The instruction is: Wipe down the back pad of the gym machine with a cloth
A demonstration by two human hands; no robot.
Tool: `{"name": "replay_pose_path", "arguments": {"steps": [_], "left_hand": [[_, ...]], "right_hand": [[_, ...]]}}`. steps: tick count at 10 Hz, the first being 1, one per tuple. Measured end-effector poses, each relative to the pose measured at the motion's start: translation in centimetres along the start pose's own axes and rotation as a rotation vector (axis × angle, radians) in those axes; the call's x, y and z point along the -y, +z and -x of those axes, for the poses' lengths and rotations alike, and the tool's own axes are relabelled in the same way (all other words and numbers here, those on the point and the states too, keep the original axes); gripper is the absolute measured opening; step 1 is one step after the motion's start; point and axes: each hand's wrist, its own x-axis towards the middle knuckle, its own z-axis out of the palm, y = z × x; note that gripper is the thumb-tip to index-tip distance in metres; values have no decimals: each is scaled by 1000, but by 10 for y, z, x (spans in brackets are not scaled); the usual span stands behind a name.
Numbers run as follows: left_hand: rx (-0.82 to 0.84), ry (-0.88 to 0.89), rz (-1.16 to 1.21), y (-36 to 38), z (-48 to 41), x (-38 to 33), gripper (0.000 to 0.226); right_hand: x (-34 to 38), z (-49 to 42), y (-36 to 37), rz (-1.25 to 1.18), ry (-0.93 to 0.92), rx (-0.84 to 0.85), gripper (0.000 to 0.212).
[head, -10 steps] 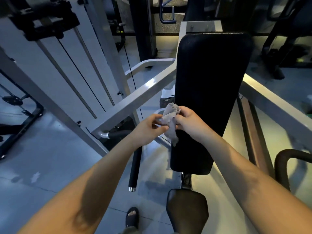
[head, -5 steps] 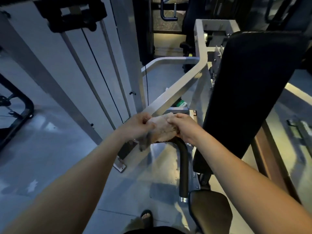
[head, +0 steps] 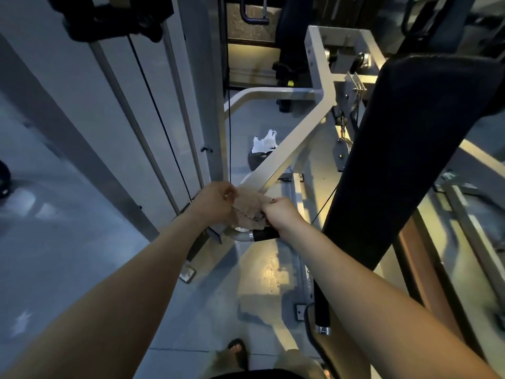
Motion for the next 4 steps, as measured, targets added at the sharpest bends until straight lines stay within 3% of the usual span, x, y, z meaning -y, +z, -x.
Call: {"name": "replay_pose_path", "arguments": {"steps": [2,4], "left_hand": [[29,-7,24,23,7,2,32],[-77,-20,11,29,21,-24,48]], "right_hand": [[-2,21,-18,-166,-3,-10,5],[-3,64,-74,-174,-54,-91,19]]}}
